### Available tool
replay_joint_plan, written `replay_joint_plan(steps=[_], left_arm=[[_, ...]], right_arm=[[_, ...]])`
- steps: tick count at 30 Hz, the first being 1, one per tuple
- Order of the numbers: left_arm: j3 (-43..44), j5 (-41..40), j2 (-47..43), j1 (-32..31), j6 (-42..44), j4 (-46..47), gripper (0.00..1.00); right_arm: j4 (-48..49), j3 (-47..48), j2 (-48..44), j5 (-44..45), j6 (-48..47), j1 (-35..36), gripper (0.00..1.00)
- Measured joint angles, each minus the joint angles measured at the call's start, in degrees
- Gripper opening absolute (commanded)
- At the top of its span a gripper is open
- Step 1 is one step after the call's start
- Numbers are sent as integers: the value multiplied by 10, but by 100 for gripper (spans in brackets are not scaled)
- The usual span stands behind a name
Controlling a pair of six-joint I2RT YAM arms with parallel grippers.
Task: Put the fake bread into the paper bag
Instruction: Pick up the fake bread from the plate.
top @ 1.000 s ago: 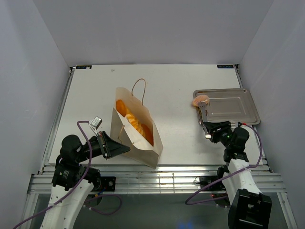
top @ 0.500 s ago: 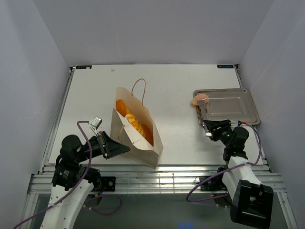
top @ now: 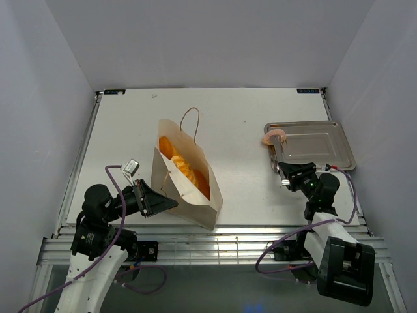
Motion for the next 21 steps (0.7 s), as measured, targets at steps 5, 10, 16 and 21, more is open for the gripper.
replay_joint_plan(steps=[5, 10, 16, 21], left_arm=[[2, 0, 0, 0, 0, -2, 0], [3, 0, 0, 0, 0, -4, 0], [3, 0, 0, 0, 0, -5, 0], [3, 0, 0, 0, 0, -7, 0]], right_arm=[[16, 0, 10, 0, 1, 0, 50], [26, 0, 15, 2, 2, 0, 50], [56, -3, 49, 2, 5, 0, 50], [62, -8, 55, 2, 9, 0, 50]])
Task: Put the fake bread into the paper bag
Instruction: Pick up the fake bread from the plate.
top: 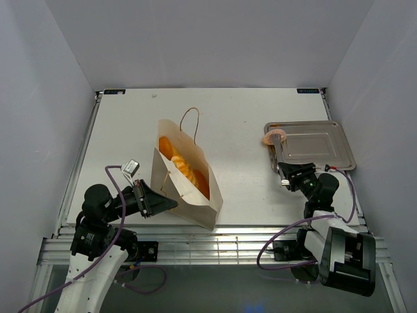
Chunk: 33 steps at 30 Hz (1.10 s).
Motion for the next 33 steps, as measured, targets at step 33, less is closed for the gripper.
replay_joint_plan(steps=[33], left_arm=[[12, -1, 3, 0, 0, -3, 0]], right_arm=[[169, -1, 155, -7, 44, 0, 27]])
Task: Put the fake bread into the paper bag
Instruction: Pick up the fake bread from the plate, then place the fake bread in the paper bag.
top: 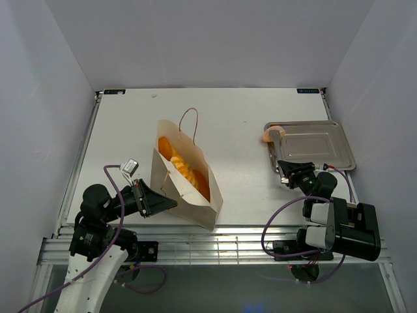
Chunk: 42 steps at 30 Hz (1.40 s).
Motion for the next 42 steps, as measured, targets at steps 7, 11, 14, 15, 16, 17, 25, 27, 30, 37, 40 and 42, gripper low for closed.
replay_joint_plan(steps=[7, 11, 14, 15, 16, 17, 25, 27, 30, 37, 40, 42], left_arm=[[0, -1, 0, 0, 0, 0, 0], [0, -2, 0, 0, 0, 0, 0], [0, -2, 0, 0, 0, -1, 0], [0, -2, 0, 0, 0, -1, 0], [0, -3, 0, 0, -1, -2, 0], [0, -3, 0, 0, -1, -3, 0], [0, -11, -3, 0, -2, -5, 0], [0, -15, -7, 0, -2, -7, 0], [0, -19, -13, 0, -3, -12, 0], [13, -34, -19, 0, -2, -35, 0], [25, -45, -19, 0, -1, -45, 0], [33, -51, -20, 0, 0, -50, 0]], right_arm=[[15, 0, -1, 0, 1, 0, 10], [13, 0, -11, 0, -6, 0, 8], [-4, 2, -44, -8, -22, 0, 8], [-19, 4, -64, -13, -29, 0, 8], [-43, 11, -88, -19, -39, 0, 8], [-74, 21, -117, -25, -54, 1, 8], [-360, 243, -315, -61, -189, 58, 8], [-396, 296, -344, -82, -206, 76, 8], [-441, 345, -370, -99, -221, 121, 8], [-580, 423, -384, -135, -271, 292, 8], [-646, 444, -389, -135, -301, 344, 8], [-674, 445, -398, -142, -311, 361, 8]])
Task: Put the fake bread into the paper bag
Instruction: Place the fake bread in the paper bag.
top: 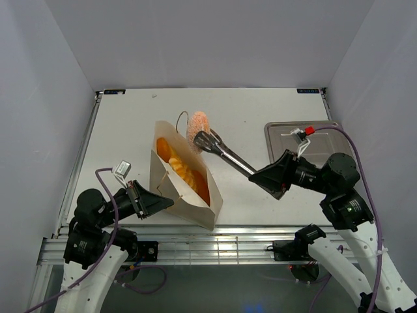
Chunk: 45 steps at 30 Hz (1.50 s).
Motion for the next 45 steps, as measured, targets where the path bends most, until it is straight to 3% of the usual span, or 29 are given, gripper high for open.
replay_joint_plan(steps=[9, 28, 32, 39, 45], left_arm=[[26, -38, -21, 0, -1, -33, 0], [59, -79, -28, 0, -8, -66, 0], [59, -82, -28, 0, -9, -68, 0], [63, -83, -28, 0, -10, -73, 0], [71, -83, -28, 0, -10, -74, 0]], right_arm=[[-129, 47, -40, -17, -49, 8, 8], [-82, 0, 7, -87, -39, 38, 9], [-46, -13, 21, -78, -24, 82, 16], [1, -23, 49, -27, -3, 165, 19], [3, -20, 50, -8, -3, 166, 23]])
